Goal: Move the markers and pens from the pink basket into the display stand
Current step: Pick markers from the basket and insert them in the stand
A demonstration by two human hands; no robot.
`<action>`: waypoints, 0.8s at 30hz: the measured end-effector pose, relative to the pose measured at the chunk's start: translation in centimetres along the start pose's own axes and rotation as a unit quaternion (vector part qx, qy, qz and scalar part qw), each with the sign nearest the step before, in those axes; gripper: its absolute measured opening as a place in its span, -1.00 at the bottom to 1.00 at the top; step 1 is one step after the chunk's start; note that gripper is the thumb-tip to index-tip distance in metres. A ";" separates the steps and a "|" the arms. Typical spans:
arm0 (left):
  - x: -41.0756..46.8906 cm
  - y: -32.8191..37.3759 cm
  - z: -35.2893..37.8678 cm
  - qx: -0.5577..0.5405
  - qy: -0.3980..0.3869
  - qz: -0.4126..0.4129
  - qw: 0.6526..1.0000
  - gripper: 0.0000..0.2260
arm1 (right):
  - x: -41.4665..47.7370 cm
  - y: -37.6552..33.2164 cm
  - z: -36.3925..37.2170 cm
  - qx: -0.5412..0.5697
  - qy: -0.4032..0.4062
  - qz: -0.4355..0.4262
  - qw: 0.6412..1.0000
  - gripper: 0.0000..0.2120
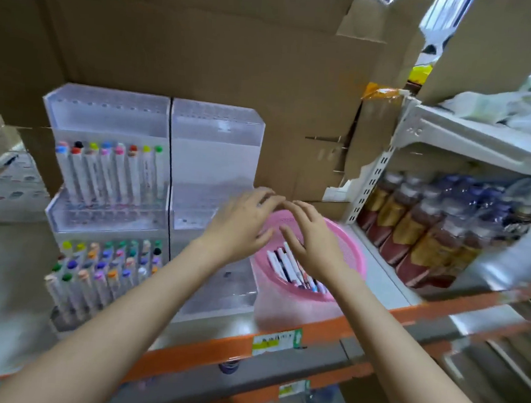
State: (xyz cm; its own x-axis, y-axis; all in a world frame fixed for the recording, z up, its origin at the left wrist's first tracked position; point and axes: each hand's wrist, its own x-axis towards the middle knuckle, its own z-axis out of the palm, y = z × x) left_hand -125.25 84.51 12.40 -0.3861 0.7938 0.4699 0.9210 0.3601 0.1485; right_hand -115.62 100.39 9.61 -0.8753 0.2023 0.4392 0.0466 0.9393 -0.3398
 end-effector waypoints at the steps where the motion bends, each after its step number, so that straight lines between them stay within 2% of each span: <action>1: 0.5 0.6 0.6 0.002 -0.007 0.008 1.000 -0.54 | -0.6 1.2 0.1 0.003 -0.009 0.010 1.000 -0.56; 4: 2.1 2.1 2.9 0.019 -0.032 0.036 0.999 -0.51 | -2.0 4.2 0.4 0.012 -0.045 0.045 0.998 -0.53; 8: 3.9 3.6 5.6 0.090 -0.124 0.038 0.987 -0.71 | -2.4 7.2 1.1 -0.006 -0.121 0.093 0.988 -0.54; 12: 4.7 3.8 8.6 0.086 -0.281 -0.053 0.954 -0.63 | -1.8 9.2 2.2 -0.033 -0.205 0.121 0.971 -0.53; 15: 4.6 3.5 11.0 0.068 -0.358 -0.110 0.925 -0.62 | -1.0 10.1 3.2 -0.065 -0.262 0.133 0.954 -0.55; 18: 4.6 3.4 12.4 0.093 -0.358 -0.132 0.920 -0.65 | 0.0 10.7 4.0 -0.055 -0.274 0.144 0.949 -0.61; 24: 5.0 3.9 13.5 0.039 -0.275 -0.174 0.945 -0.62 | 0.7 11.6 4.3 -0.011 -0.202 0.168 0.965 -0.78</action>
State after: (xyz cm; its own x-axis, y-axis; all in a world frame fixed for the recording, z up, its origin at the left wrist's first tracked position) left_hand -124.28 96.47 3.59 -0.6537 0.7469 -0.1212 0.7344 0.6649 0.1363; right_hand -117.78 110.26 2.41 -0.9246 0.3771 -0.0538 0.3675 0.8456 -0.3872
